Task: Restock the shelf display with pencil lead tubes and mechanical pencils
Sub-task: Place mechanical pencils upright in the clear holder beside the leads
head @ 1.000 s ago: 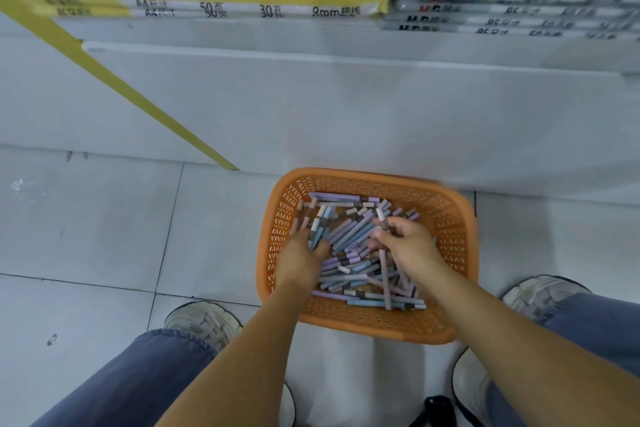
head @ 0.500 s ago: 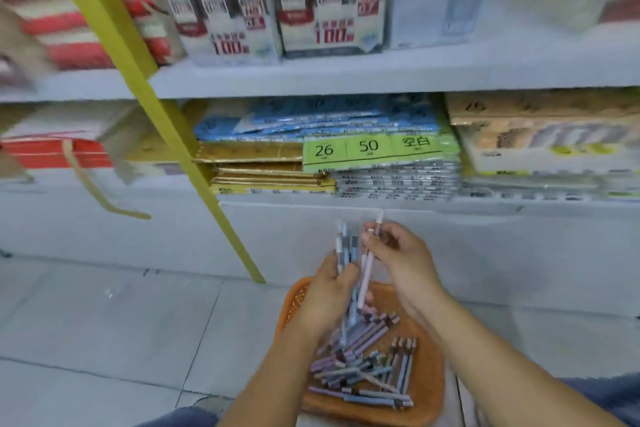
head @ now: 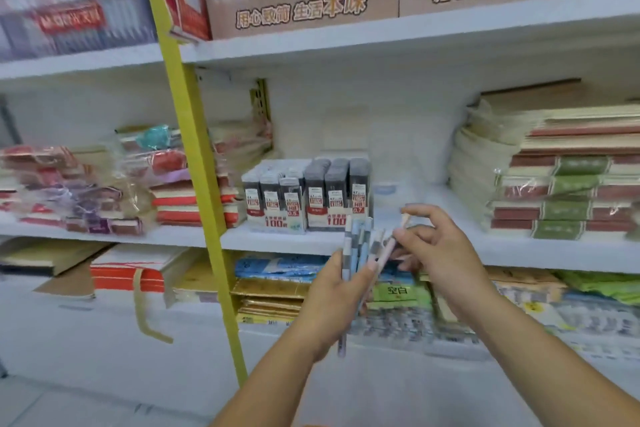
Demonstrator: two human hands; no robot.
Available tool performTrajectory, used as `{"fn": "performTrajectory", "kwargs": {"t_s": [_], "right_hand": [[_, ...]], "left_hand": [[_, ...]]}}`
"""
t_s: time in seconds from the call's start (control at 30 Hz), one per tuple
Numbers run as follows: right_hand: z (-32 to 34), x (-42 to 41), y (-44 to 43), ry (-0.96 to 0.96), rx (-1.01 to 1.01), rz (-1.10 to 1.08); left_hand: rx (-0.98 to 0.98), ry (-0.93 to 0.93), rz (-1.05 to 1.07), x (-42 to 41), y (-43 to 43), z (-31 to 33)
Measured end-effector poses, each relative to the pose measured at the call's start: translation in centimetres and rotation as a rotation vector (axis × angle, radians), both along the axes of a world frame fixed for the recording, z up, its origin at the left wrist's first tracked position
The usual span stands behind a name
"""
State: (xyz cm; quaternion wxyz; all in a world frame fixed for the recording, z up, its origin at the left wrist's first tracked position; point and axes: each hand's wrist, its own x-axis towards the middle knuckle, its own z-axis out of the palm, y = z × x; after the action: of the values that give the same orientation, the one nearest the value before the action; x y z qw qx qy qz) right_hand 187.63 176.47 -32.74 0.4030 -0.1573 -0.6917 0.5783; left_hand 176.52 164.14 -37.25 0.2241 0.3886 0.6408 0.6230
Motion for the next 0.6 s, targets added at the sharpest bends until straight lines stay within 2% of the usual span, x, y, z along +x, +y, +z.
{"fn": "performTrajectory", "kwargs": {"t_s": [0.1,0.2,0.33,0.43,0.6], "right_hand": [[4.8,-0.5,3.4,0.151,0.137,-0.118],[9.8,-2.3,7.8,0.206,0.400,-0.231],[12.4,-7.9,13.0,-0.046,0.652,-0.269],[11.8,-11.7,15.6,-0.231,0.854,-0.253],[10.4,-14.9,17.9,-0.315,0.849,-0.213]], "left_hand": [[0.066,-0.005,0.128,-1.6,2.3,2.7],[0.139,0.006,0.221,-4.0,4.3,5.5],[0.179,0.044,0.244,-6.9,5.9,8.5],[0.236,-0.006,0.178,-8.3,6.7,10.2],[0.155,0.047,0.162,-9.8,7.3,11.4]]}}
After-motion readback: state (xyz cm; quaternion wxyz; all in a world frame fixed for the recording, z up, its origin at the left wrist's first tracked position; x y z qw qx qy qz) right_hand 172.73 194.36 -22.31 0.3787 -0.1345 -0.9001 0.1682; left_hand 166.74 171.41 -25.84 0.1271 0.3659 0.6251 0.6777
